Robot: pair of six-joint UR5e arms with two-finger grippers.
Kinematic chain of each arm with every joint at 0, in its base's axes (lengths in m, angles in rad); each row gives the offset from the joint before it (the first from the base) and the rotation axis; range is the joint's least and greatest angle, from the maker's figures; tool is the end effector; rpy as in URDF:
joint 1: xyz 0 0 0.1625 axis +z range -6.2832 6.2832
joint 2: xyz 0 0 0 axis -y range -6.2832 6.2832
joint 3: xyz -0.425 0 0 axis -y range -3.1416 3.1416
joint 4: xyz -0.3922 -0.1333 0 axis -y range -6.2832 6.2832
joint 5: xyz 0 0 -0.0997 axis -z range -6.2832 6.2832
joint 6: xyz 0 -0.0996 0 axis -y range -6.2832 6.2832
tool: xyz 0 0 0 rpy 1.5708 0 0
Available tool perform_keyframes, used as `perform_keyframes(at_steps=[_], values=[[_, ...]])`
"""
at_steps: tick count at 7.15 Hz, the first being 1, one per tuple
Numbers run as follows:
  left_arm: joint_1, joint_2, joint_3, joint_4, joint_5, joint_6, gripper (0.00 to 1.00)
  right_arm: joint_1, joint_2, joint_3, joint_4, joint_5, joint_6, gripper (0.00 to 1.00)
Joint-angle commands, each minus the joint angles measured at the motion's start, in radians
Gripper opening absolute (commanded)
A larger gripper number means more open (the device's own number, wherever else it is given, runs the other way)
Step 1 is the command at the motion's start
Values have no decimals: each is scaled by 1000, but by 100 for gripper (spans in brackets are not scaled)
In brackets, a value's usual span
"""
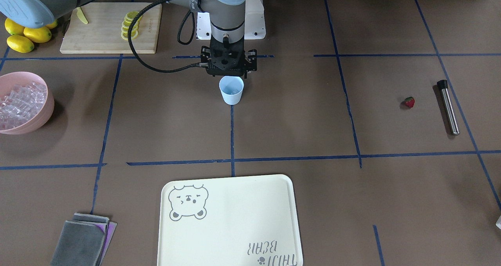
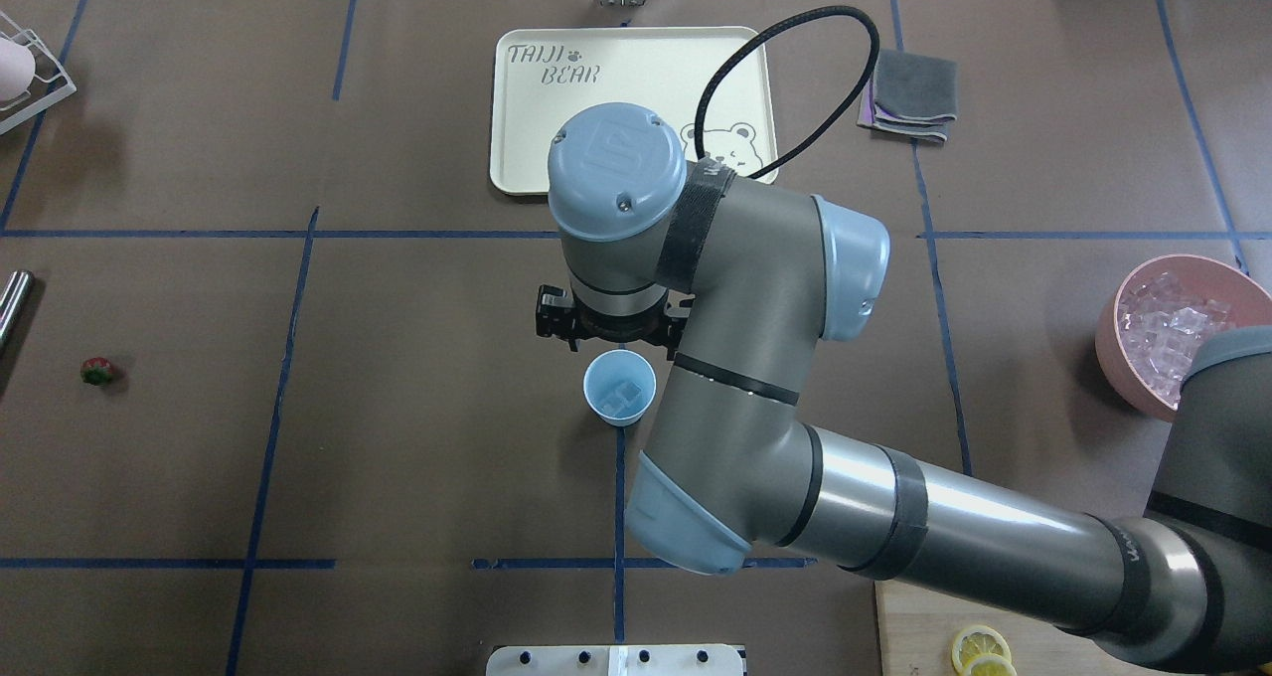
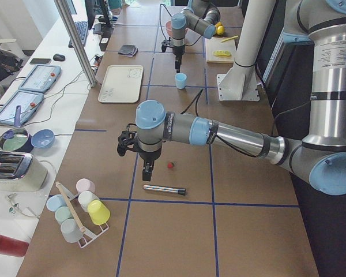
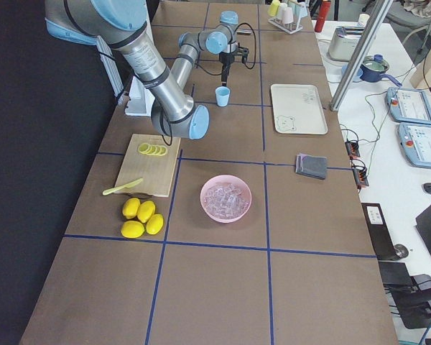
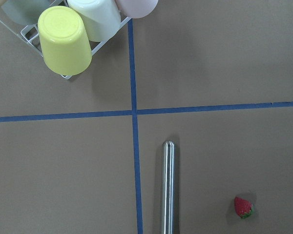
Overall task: Mash ice and strawberries in cup
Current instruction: 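Lower into the cup and open the right gripper to release the cube, then move the right gripper back over the pink bowl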
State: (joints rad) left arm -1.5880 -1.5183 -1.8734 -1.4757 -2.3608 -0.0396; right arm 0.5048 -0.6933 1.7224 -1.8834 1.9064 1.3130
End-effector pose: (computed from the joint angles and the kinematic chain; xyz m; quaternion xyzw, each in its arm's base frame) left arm -0.0706 -0.4659 0.5437 0.0672 0.3844 0.0036 0.9207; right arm -0.5344 -0.4101 0.1035 -0.0165 -0.3791 0.0556 0.9235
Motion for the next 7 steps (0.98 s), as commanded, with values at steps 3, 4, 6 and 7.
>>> perform_keyframes(at_steps=[3, 4, 6, 7], values=[[16, 1, 2, -2, 0, 0, 100, 154, -323, 371, -17, -6, -177, 99], [16, 0, 0, -2, 0, 0, 100, 210, -427, 446, -14, 9, -280, 99], [16, -3, 0, -3, 0, 0, 100, 314, -555, 467, 13, 34, -333, 99], [16, -3, -1, -3, 0, 0, 100, 361, -653, 470, 108, 52, -351, 99]])
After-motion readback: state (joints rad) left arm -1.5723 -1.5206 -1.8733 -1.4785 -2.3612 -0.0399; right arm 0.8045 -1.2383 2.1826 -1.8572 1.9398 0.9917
